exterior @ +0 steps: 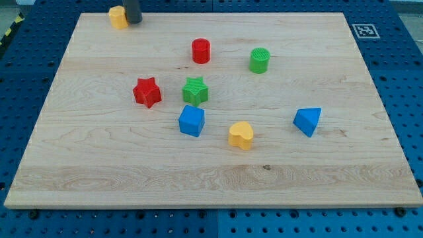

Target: Move your arm to red circle

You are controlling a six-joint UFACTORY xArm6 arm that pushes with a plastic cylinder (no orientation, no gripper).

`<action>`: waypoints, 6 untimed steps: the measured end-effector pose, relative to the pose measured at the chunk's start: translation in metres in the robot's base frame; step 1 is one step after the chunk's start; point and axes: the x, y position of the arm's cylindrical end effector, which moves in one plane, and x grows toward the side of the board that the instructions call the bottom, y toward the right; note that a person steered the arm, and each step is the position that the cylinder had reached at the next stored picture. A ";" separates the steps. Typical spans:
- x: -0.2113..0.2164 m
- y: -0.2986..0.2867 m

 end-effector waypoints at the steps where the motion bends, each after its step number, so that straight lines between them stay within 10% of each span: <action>1: -0.005 0.001; 3: -0.005 0.122; 6: 0.022 0.107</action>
